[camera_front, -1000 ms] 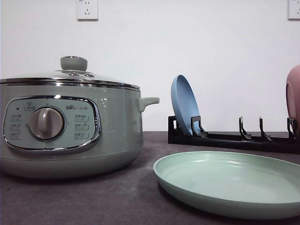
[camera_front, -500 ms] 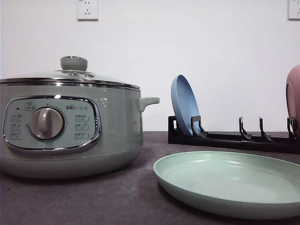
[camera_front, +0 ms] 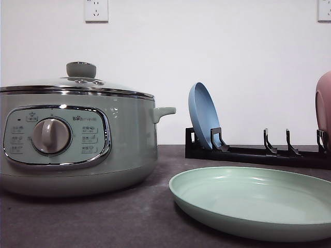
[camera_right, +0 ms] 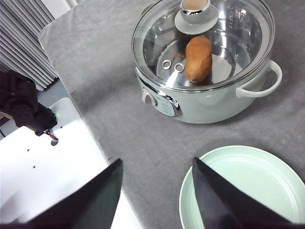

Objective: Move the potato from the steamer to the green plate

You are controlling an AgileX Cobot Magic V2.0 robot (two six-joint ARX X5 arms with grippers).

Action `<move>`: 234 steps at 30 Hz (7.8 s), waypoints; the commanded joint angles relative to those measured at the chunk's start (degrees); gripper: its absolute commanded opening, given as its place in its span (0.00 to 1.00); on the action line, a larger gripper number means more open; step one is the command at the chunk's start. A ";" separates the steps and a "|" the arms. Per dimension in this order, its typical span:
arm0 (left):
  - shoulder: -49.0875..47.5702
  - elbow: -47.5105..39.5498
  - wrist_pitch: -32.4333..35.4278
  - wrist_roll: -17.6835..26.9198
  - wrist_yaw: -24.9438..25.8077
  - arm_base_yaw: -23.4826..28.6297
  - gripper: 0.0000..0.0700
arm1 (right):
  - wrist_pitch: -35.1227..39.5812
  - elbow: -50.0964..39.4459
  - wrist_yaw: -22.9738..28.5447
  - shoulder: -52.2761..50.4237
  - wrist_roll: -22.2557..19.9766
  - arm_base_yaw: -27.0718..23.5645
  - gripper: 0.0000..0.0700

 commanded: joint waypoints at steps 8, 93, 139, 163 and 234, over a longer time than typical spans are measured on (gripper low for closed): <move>12.96 6.85 0.07 1.90 -7.57 -5.65 0.80 | 0.00 0.81 -0.06 0.46 -0.67 0.35 0.41; 16.67 9.55 -1.97 2.72 -15.98 -8.81 0.00 | 0.52 0.81 0.26 0.42 -0.65 0.35 0.41; 3.33 9.53 -5.13 2.60 -25.55 12.26 0.00 | 5.82 13.01 -0.12 22.03 -1.41 0.35 0.71; 3.33 9.53 -5.09 2.57 -25.53 12.26 0.00 | 10.83 42.51 1.61 62.28 -1.94 1.01 0.71; 3.33 9.53 -4.70 2.37 -24.20 12.26 0.00 | 1.75 53.27 10.34 62.57 -4.77 3.47 0.29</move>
